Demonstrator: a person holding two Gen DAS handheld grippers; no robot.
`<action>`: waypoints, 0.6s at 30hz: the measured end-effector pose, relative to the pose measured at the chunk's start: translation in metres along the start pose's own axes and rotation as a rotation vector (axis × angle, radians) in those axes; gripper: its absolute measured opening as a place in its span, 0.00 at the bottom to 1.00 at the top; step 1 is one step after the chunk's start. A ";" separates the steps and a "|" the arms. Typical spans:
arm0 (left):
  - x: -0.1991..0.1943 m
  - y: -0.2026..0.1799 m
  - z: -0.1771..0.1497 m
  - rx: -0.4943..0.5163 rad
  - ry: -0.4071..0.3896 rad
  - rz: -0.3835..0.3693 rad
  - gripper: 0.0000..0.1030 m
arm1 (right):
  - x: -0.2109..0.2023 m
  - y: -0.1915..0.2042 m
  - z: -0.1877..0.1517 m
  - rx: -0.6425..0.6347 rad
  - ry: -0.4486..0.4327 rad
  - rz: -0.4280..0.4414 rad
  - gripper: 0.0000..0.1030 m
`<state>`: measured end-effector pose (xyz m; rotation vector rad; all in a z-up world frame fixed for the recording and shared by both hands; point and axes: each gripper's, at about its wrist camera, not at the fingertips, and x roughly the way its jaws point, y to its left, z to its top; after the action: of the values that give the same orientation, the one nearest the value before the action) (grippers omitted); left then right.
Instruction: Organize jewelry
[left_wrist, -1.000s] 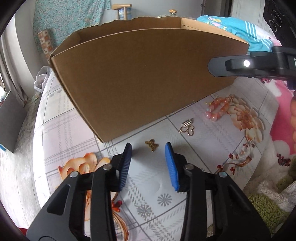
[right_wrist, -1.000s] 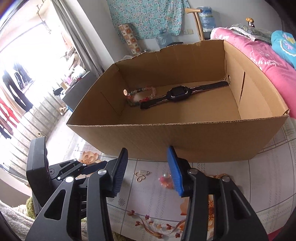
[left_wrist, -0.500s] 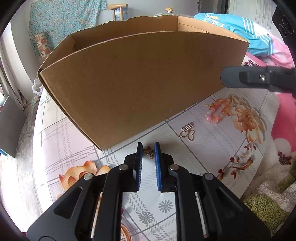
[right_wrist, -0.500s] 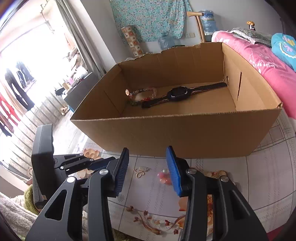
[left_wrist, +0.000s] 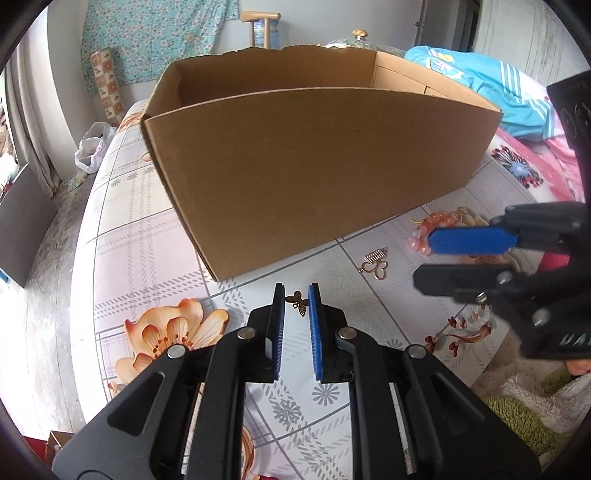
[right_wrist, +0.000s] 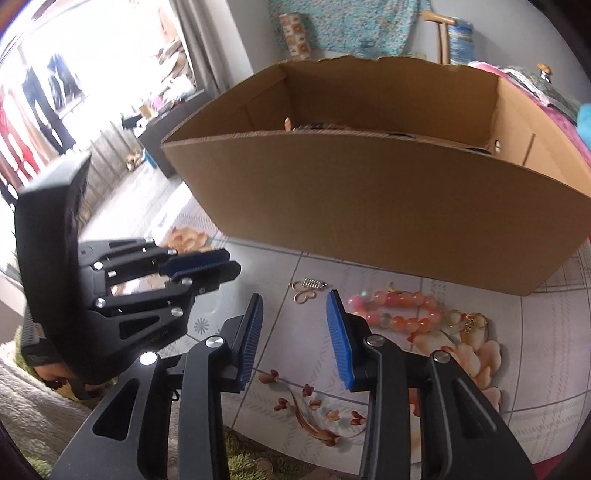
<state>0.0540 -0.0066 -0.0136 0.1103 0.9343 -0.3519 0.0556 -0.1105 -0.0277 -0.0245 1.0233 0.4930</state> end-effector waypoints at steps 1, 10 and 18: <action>0.000 0.001 -0.001 -0.007 0.000 -0.001 0.11 | 0.003 0.002 0.000 -0.008 0.011 -0.010 0.31; 0.003 0.012 -0.003 -0.037 -0.003 -0.042 0.11 | 0.025 0.010 0.001 -0.048 0.076 -0.104 0.25; 0.005 0.017 -0.004 -0.046 -0.002 -0.057 0.11 | 0.035 0.013 0.009 -0.082 0.096 -0.125 0.20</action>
<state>0.0595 0.0091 -0.0213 0.0414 0.9441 -0.3835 0.0720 -0.0829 -0.0494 -0.1856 1.0880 0.4220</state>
